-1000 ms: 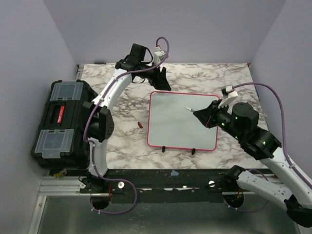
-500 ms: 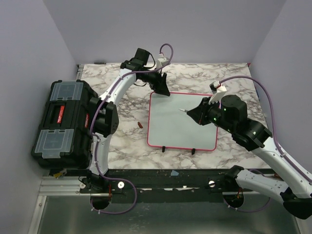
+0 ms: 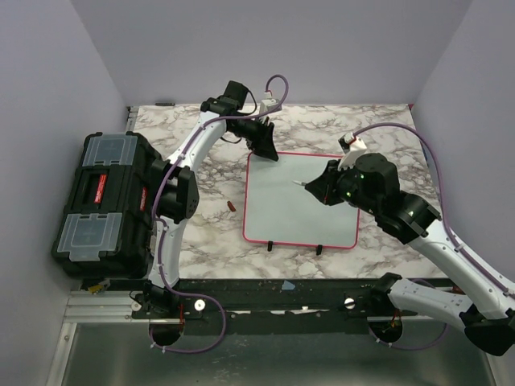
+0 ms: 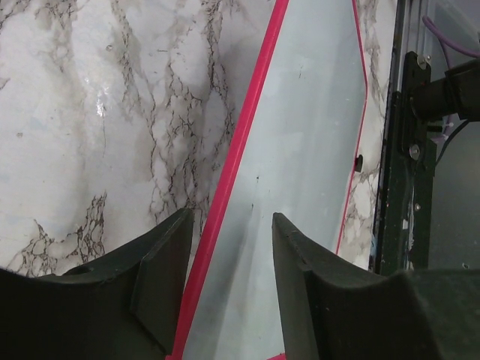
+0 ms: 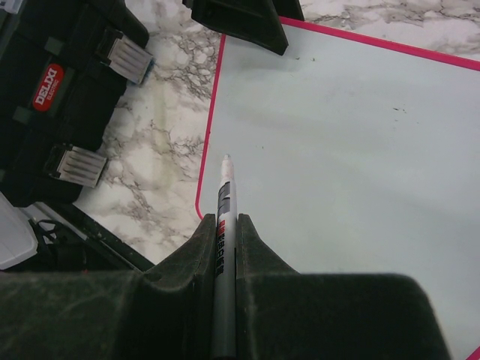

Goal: Write a sentence on the whiteboard
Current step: Hold the whiteboard on the whiteboard stand.

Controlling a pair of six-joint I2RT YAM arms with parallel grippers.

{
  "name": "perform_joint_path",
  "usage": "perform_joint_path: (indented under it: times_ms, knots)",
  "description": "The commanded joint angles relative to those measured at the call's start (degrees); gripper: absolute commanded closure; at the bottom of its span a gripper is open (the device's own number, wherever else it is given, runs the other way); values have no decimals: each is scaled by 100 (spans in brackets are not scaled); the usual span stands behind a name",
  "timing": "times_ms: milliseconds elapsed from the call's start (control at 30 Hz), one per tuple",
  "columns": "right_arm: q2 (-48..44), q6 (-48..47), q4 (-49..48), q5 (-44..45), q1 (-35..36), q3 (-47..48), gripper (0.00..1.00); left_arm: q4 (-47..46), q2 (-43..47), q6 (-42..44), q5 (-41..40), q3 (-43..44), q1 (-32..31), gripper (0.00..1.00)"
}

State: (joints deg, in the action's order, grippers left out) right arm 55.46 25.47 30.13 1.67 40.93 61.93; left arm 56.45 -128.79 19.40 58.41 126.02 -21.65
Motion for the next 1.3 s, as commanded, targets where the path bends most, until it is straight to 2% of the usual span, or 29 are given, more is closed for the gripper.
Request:
perform_joint_path:
  times_ms: [0, 133, 367, 533, 667, 867, 1067, 1100, 1167, 1267]
  knots:
    - [-3, -1, 152, 46, 18, 240, 100, 319, -122, 345, 444, 201, 12, 55]
    - [15, 34, 135, 20, 20, 229, 99, 303, -112, 345, 499, 188, 14, 65]
    - [108, 83, 87, 0, 21, 188, 99, 253, -51, 414, 574, 70, 16, 75]
    - [252, 153, 50, 69, 16, 208, 99, 262, -7, 509, 673, 14, 16, 93]
    - [325, 315, -84, 259, 20, 109, 99, 108, 116, 522, 643, -191, 12, 100]
    - [676, 465, -34, 735, 195, 295, 99, 68, 175, 564, 721, -254, 12, 100]
    - [1166, 493, 60, 1911, 1115, 653, 99, 68, 301, 717, 793, -374, 12, 98]
    - [1215, 496, 65, 1990, 1164, 687, 99, 68, 311, 717, 755, -389, 12, 93]
    - [1232, 517, 12, 2027, 1174, 691, 99, 53, 299, 670, 725, -394, 23, 74]
    - [1174, 520, -33, 2110, 1184, 706, 99, 125, 205, 635, 750, -297, 29, 62]
